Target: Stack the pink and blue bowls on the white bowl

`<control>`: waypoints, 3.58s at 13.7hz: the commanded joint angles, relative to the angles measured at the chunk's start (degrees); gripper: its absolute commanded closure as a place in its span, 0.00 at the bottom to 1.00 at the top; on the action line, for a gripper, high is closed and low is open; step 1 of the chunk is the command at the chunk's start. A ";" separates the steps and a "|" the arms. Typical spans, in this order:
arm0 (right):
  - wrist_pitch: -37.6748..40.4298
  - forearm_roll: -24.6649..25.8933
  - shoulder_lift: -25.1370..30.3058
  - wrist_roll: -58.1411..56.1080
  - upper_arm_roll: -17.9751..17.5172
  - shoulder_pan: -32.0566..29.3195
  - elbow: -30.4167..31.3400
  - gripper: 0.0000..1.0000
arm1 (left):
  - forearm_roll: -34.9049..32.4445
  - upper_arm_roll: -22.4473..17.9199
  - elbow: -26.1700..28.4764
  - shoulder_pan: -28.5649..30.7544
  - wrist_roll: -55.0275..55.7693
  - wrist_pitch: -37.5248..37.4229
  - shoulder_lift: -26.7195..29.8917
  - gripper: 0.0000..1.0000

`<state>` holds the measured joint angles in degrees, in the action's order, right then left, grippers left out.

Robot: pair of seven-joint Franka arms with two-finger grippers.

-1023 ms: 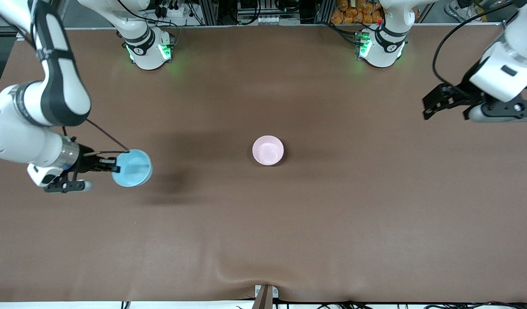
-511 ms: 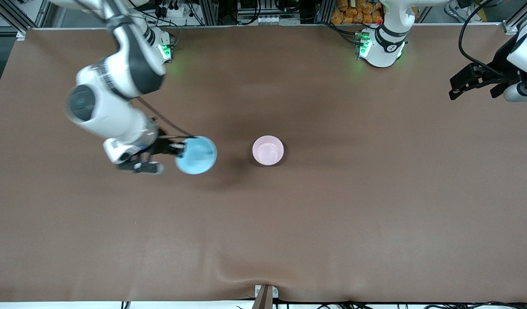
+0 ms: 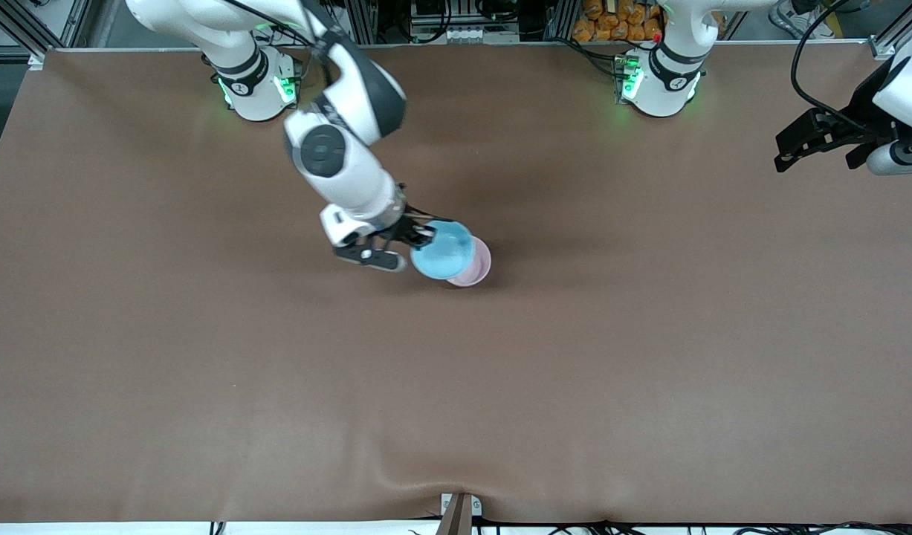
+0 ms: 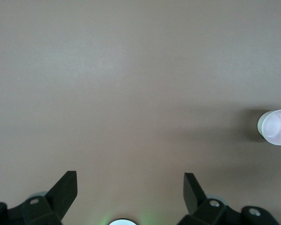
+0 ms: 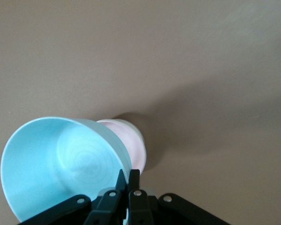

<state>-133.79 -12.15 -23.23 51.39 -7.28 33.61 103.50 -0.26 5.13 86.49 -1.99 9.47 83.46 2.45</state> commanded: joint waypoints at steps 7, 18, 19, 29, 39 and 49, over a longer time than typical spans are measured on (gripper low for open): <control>-5.60 5.10 -7.09 8.64 1.57 5.32 -0.41 1.00 | -0.80 -0.64 0.87 0.67 -0.07 0.74 0.80 0.00; -4.90 9.94 -5.53 10.93 3.76 4.71 -2.60 0.00 | -0.18 -0.47 1.84 0.67 -0.59 2.76 0.36 0.00; -4.72 12.65 -3.95 9.79 5.59 4.53 -2.60 0.00 | -0.18 -0.47 1.84 0.67 -0.68 2.76 0.27 0.00; 17.76 13.65 11.09 -29.64 9.39 -16.27 -2.25 0.00 | -0.18 -0.47 2.71 0.67 -0.95 2.68 0.18 0.00; 40.69 13.38 24.81 -47.68 3.50 -35.54 -5.40 0.00 | -0.18 -0.47 3.94 0.67 -0.95 2.68 0.45 0.00; 54.43 8.90 24.64 -51.21 6.84 -36.25 -17.28 0.00 | -0.35 -0.21 2.72 0.15 -0.59 2.76 0.18 0.00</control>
<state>-80.49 -2.33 1.89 0.68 -0.56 -2.70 87.89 -0.26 4.70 89.63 -1.56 9.43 85.81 2.17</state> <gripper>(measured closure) 0.000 0.000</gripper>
